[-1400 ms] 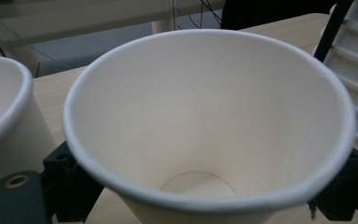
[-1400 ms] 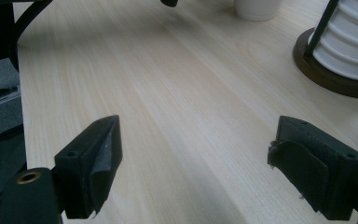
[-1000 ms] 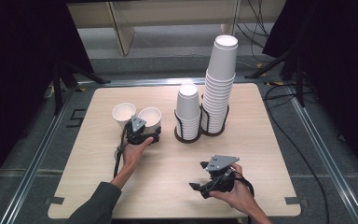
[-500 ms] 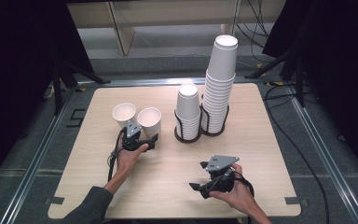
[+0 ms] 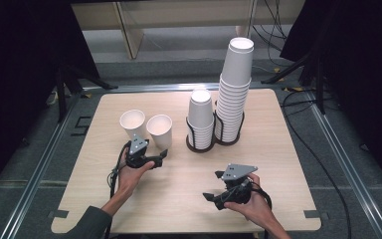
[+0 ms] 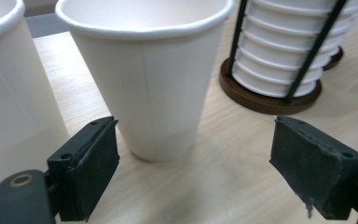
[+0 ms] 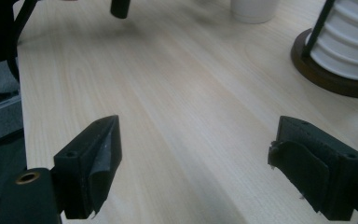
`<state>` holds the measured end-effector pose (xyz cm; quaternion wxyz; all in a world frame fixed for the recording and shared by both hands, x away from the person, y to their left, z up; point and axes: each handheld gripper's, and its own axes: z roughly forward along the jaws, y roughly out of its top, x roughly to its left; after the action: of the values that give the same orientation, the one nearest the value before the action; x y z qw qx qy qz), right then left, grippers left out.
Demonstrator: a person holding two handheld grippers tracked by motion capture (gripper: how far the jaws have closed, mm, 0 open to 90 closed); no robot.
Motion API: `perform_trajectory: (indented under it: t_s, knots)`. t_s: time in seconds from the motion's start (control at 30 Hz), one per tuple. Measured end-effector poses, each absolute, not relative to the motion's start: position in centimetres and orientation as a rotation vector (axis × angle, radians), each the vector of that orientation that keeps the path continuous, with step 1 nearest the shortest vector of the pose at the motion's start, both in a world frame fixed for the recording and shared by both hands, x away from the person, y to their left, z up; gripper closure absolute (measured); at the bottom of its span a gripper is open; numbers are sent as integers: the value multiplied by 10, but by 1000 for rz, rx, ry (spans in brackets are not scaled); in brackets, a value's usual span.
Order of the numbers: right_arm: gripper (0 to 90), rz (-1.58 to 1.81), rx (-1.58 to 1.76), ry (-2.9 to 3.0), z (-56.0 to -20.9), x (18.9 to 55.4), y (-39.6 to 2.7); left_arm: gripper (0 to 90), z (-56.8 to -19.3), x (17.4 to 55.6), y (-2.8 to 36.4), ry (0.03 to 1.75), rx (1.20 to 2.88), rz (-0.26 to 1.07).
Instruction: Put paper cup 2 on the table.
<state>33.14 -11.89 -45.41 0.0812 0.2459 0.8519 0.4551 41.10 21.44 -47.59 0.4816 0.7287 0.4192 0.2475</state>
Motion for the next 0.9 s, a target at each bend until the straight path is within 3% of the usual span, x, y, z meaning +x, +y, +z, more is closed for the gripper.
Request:
perform_trajectory:
  t_s: [0.9]
  knots:
    - [160, 1387, 788, 2482, -453, 336, -125, 144, -463, 343, 225, 949, 1776, 514]
